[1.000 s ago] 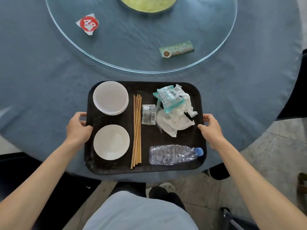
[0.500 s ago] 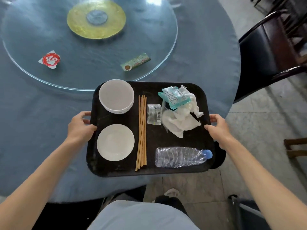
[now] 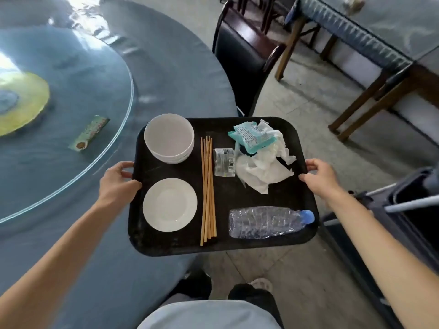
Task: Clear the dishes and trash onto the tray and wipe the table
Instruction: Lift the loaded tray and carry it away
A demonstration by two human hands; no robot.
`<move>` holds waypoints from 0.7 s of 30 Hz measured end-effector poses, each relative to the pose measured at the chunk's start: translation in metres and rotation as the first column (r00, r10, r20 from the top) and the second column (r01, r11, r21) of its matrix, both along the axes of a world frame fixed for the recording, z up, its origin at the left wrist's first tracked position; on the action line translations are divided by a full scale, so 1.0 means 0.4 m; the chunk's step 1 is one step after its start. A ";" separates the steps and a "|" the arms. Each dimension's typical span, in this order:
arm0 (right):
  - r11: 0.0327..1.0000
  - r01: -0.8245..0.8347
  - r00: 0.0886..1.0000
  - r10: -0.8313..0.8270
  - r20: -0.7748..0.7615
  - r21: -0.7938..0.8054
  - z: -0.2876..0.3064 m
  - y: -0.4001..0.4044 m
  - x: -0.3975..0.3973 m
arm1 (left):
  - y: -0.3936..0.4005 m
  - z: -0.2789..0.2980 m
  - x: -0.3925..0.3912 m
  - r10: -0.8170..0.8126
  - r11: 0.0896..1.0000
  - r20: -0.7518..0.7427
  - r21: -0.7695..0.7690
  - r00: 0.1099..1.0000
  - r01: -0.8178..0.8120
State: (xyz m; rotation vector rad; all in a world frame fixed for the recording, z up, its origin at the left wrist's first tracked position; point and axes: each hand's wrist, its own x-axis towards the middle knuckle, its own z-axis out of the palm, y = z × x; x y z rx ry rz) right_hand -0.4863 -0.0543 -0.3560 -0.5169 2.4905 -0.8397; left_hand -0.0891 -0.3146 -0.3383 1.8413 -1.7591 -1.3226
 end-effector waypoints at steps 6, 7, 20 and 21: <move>0.975 0.216 0.976 -0.216 0.006 -0.043 0.045 0.283 -0.088 | 0.082 0.044 -0.245 -0.204 0.978 -0.002 -0.041 0.979 0.204; 0.966 0.254 0.967 -0.254 0.011 -0.053 0.056 0.330 -0.101 | 0.099 0.054 -0.287 -0.239 0.970 0.001 -0.046 0.971 0.239; 0.788 0.594 0.796 -0.605 -0.026 -0.162 0.265 0.974 -0.300 | 0.486 0.201 -0.888 -0.610 0.788 -0.092 -0.182 0.787 0.589; 0.772 0.611 0.782 -0.623 -0.021 -0.172 0.283 1.020 -0.316 | 0.521 0.212 -0.936 -0.636 0.766 -0.095 -0.193 0.765 0.613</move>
